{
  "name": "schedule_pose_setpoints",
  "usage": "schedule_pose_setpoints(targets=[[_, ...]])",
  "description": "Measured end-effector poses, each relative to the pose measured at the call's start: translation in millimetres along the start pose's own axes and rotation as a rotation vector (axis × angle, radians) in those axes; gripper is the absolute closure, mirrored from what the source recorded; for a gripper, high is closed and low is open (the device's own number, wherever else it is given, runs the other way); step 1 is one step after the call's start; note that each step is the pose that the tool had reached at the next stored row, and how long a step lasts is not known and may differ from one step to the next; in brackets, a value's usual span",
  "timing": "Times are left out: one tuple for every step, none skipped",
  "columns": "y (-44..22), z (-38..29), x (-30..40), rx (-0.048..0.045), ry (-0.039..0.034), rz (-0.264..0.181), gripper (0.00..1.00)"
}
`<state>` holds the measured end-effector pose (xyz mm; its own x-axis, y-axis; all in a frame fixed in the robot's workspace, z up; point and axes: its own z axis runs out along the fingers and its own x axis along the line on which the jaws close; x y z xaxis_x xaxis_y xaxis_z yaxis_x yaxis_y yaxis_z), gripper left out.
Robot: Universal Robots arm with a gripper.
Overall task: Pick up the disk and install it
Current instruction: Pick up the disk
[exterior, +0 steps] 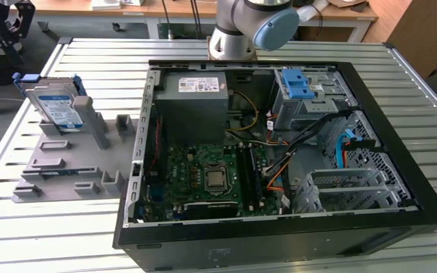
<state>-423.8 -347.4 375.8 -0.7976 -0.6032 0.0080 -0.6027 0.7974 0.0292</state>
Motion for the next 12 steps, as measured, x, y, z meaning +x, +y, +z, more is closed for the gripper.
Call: schedule_pose_setpoints(targets=[[0.0, 0.0, 0.0, 0.0001, 0.0003, -0.01, 0.89], [0.0, 0.0, 0.0, 0.0002, 0.0005, -0.019, 0.89], [0.0, 0.0, 0.0, 0.0002, 0.0009, -0.03, 0.89], [0.0, 0.0, 0.0, 0.0003, 0.0012, -0.04, 0.89], [0.0, 0.1, 0.0, 0.0004, 0.0015, -0.051, 0.89], [0.0, 0.1, 0.0, 0.0005, 0.0018, -0.062, 0.89], [0.0, 0.1, 0.0, 0.0006, 0.0021, -0.072, 0.89], [0.0, 0.1, 0.0, 0.0007, 0.0023, -0.082, 0.89], [0.0, 0.1, 0.0, 0.0008, 0.0027, -0.092, 0.89], [0.0, 0.1, 0.0, 0.0009, 0.0029, -0.103, 0.89], [0.0, 0.1, 0.0, 0.0009, 0.0033, -0.113, 0.89], [0.0, 0.1, 0.0, 0.001, 0.0036, -0.124, 0.89]])
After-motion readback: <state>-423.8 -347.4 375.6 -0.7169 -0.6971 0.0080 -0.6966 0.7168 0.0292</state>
